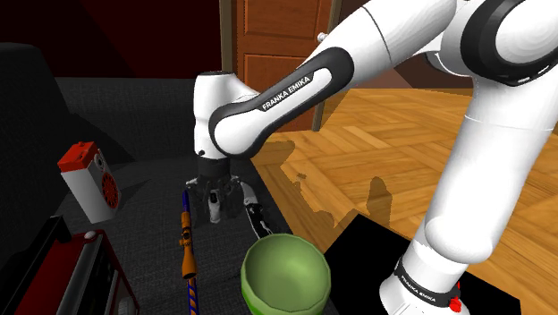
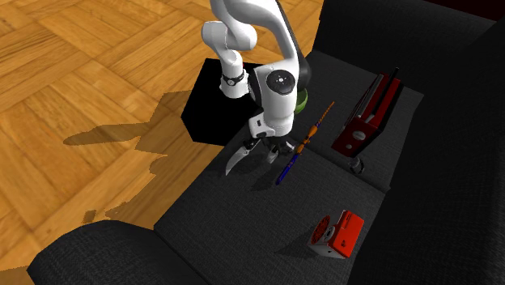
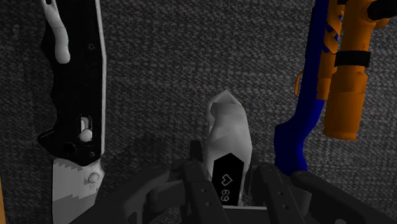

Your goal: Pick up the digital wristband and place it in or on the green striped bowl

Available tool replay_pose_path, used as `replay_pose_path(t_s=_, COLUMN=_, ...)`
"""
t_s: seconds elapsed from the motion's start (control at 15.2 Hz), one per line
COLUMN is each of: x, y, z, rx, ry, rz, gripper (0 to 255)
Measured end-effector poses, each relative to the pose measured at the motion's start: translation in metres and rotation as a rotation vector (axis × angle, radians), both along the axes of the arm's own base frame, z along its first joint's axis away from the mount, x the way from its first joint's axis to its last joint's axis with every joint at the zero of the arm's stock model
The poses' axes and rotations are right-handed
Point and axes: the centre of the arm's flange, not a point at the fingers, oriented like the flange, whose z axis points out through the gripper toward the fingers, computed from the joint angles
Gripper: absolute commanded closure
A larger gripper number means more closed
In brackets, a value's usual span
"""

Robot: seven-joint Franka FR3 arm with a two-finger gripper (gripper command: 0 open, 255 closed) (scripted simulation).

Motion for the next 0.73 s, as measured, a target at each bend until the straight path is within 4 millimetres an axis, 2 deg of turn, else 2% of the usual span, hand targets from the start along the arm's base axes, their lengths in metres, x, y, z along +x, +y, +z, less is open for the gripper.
replay_pose_path(t_s=0.73, x=-0.001, y=0.001, z=0.058, rx=0.000, ry=0.000, rz=0.000, gripper=255)
